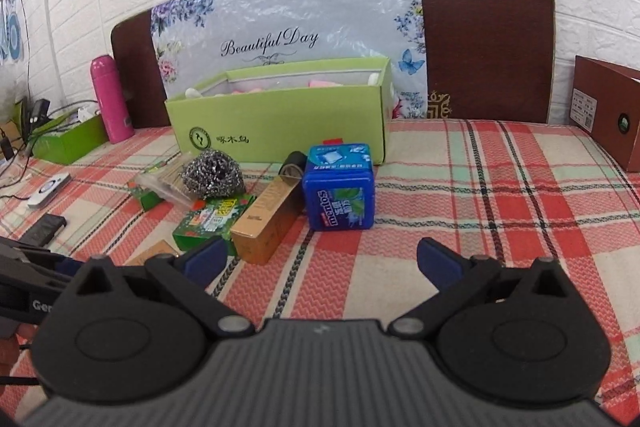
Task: Organize objects
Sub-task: 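Grasp the tall tan box with the left tool while the right tool grasps the gold box, then carry the tan box into the green box with the left tool while the right tool drops the gold box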
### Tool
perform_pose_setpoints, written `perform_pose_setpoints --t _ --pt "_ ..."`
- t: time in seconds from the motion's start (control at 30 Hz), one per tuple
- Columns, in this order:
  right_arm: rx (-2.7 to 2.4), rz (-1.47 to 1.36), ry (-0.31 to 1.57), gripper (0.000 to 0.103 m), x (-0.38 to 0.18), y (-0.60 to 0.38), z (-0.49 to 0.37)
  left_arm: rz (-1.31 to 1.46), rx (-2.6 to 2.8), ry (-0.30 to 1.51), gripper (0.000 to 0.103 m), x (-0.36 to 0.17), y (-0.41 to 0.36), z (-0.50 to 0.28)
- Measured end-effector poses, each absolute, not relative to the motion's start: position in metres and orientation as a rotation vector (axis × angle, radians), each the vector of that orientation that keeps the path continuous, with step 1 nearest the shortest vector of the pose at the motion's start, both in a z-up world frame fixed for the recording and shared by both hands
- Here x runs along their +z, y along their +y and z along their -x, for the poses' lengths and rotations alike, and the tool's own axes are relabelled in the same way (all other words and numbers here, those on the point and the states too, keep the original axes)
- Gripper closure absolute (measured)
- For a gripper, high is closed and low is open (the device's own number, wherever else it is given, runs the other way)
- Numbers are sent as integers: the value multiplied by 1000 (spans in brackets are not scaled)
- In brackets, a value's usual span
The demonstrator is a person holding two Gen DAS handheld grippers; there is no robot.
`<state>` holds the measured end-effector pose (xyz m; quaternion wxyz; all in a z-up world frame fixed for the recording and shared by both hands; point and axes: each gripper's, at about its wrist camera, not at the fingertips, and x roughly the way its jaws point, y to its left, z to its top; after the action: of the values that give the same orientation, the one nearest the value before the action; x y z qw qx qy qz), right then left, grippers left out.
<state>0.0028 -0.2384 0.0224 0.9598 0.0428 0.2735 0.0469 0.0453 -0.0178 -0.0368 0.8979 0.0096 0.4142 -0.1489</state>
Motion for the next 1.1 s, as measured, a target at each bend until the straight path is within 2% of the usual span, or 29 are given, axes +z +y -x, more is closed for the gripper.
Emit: perform_pose_setpoints --t 0.13,0.2,0.27,0.3,0.4,0.47,0.57,0.83,0.9,1.1 --pt "114 -68 574 1 16 -227 -18 -37 -295 841 44 -37 -16 -47" --pt "125 -66 588 9 13 -220 -28 -33 -287 839 51 -37 -14 -48" --pt "147 -90 621 25 10 -217 -39 -20 -283 836 66 -36 -12 -50" --pt "160 -103 631 28 9 -215 -43 -17 -278 834 67 -36 -12 -50" --pt "185 -105 646 45 5 -208 -55 -1 -280 829 68 -36 -9 -52" --pt "214 -116 650 75 4 -208 -57 -4 -280 824 68 -36 -8 -53" --pt "211 -99 646 79 8 -212 -49 1 -283 824 69 -36 -6 -55" --pt "289 -89 701 79 14 -251 3 22 -284 826 69 -34 2 -51" --pt "284 -83 710 78 12 -256 11 33 -281 826 69 -35 3 -52" --pt "275 -64 681 60 11 -244 7 23 -283 835 69 -33 3 -53"
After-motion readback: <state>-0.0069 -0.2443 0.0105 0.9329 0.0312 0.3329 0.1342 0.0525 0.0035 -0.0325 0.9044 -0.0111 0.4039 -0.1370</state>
